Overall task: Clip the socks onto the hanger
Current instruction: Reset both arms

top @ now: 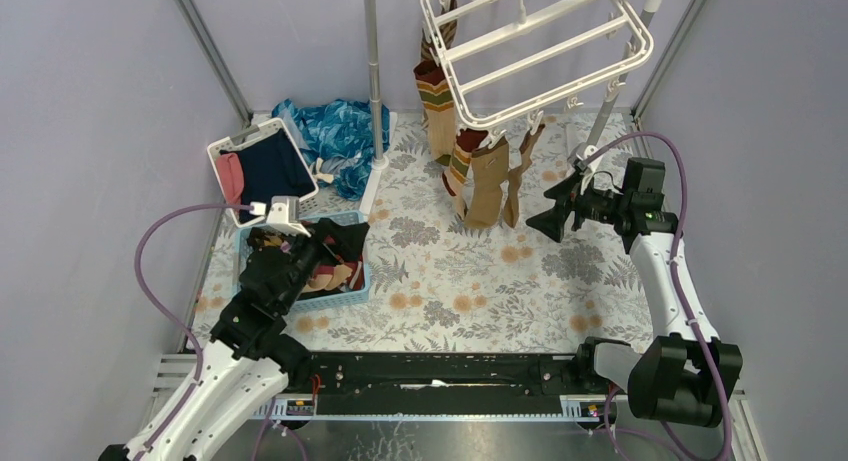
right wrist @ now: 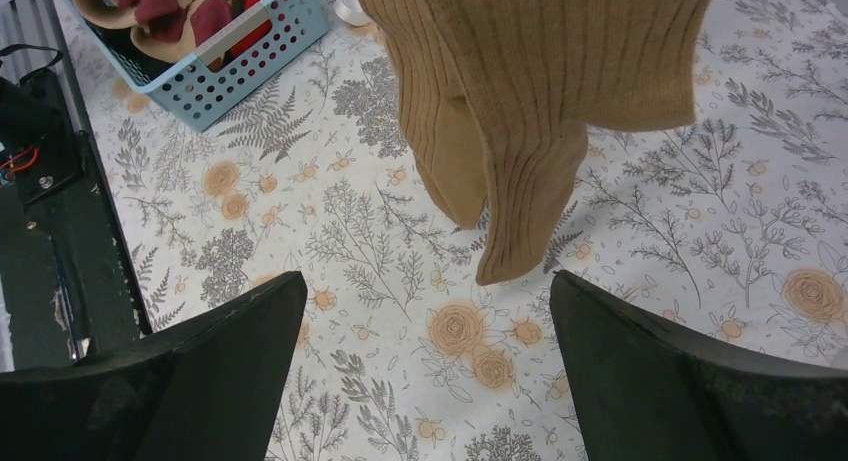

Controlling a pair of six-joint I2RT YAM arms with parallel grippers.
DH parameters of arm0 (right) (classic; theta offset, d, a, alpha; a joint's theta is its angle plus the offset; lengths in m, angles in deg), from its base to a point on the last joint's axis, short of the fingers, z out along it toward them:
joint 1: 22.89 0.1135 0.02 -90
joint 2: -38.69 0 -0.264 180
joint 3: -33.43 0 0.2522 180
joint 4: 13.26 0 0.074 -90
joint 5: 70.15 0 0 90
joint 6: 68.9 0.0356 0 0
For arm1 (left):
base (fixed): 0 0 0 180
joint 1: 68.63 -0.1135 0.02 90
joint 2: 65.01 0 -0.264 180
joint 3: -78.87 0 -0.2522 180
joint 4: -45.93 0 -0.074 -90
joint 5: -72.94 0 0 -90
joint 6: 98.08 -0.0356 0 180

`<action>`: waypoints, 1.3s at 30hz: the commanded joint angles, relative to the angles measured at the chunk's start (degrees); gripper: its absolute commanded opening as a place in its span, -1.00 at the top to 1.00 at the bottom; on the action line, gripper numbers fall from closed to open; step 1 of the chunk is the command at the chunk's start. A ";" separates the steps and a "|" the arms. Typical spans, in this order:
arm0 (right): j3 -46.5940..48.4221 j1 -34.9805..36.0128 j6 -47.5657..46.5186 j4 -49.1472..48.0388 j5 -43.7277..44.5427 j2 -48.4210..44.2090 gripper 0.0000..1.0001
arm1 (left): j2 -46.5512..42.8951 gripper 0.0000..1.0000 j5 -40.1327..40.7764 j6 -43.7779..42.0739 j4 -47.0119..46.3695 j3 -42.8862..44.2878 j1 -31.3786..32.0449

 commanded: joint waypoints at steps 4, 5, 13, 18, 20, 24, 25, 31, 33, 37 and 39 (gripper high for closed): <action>1.65 -0.09 -2.16 2.72 1.83 -1.22 -0.99 | 2.20 -0.98 -13.23 0.10 -10.16 -2.34 -0.29; 2.36 -0.24 -3.37 4.64 3.22 -1.63 -0.99 | 2.40 -0.98 -14.65 0.53 -11.64 -2.74 -0.29; 8.48 -2.86 9.43 6.16 19.21 -5.11 -0.99 | 4.85 -0.98 -17.05 -0.51 -14.56 0.72 -0.50; 14.36 -2.97 14.28 9.57 28.89 -8.36 -0.99 | 9.03 -0.98 -17.94 -1.94 -11.86 6.52 -2.17; 16.75 -2.99 12.67 13.02 26.40 -9.26 -0.99 | 10.86 -0.98 -19.13 -2.10 -11.04 8.73 -3.12; 21.75 -2.99 12.80 17.32 22.57 -10.02 -0.99 | 13.79 -0.98 -22.26 -1.47 -9.51 12.97 -5.17; 22.97 -2.99 13.64 17.55 21.96 -10.11 -0.99 | 14.28 -0.98 -23.07 -1.41 -8.67 14.23 -5.55; 30.27 -2.98 21.11 18.39 19.23 -9.76 -0.99 | 13.57 -0.98 -25.18 -2.26 -5.45 19.53 -5.84; 31.94 -2.99 24.34 17.89 19.37 -9.60 -0.99 | 12.94 -0.98 -25.19 -2.36 -4.29 20.32 -5.83; 33.80 -2.99 27.35 17.30 19.01 -9.27 -0.99 | 11.62 -0.98 -25.02 -2.58 -3.42 20.49 -5.89; 34.06 -2.99 27.07 17.56 18.28 -9.33 -0.99 | 11.32 -0.98 -24.78 -2.79 -3.02 20.41 -5.83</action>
